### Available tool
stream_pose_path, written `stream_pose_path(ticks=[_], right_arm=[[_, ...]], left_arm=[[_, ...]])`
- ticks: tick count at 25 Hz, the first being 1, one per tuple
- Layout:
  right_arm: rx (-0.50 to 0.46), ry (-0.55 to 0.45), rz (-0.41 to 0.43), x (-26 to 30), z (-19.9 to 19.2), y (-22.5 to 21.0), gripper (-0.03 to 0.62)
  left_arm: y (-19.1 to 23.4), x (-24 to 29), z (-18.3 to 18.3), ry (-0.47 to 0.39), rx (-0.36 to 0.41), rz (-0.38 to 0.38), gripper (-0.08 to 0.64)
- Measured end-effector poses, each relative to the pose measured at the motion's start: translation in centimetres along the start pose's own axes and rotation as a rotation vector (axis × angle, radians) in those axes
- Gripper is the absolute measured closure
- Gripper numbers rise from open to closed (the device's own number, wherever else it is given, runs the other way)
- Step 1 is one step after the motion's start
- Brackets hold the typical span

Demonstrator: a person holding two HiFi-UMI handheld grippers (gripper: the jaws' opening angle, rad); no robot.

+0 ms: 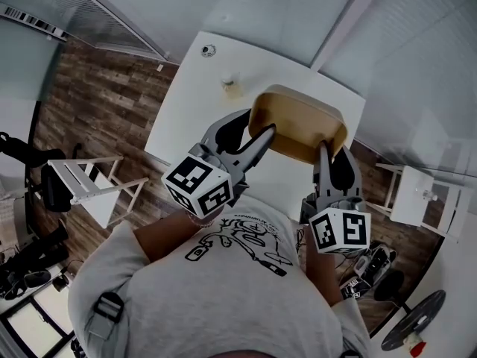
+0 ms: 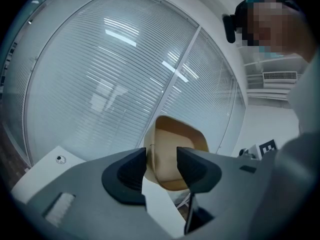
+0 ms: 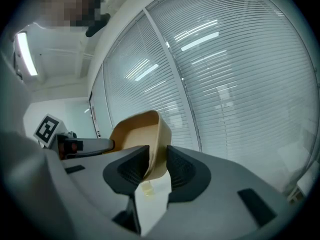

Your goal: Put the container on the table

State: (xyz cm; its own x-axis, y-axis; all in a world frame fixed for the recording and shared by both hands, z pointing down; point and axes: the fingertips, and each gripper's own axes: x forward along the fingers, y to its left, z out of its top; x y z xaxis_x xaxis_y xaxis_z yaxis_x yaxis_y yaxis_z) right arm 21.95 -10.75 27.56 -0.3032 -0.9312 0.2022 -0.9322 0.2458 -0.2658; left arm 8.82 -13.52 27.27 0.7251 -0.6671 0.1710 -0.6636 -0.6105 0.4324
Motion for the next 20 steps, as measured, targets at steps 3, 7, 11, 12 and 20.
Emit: stream_pose_path(ticks=[3,7,11,12,20], right_arm=[[0.002,-0.002,0.004,0.7,0.0,0.5,0.494],[0.007,-0.002,0.001,1.6,0.1,1.7,0.494],[0.008,-0.005,-0.008,2.1,0.0,2.8,0.494],[0.008,-0.005,-0.010,2.2,0.0,3.1,0.494],[0.010,0.007,-0.024,2.6,-0.5,4.3,0.494]], left_arm=[[0.6,-0.2,0.6,-0.004,0.002,0.001,0.382],[1.9,-0.8,1.3,0.000,0.003,0.002,0.382],[2.9,-1.4,1.6,0.010,0.009,-0.012,0.382],[3.1,-1.6,1.7,0.011,0.010,-0.015,0.382],[4.1,-2.5,1.6,0.019,0.011,-0.022,0.382]])
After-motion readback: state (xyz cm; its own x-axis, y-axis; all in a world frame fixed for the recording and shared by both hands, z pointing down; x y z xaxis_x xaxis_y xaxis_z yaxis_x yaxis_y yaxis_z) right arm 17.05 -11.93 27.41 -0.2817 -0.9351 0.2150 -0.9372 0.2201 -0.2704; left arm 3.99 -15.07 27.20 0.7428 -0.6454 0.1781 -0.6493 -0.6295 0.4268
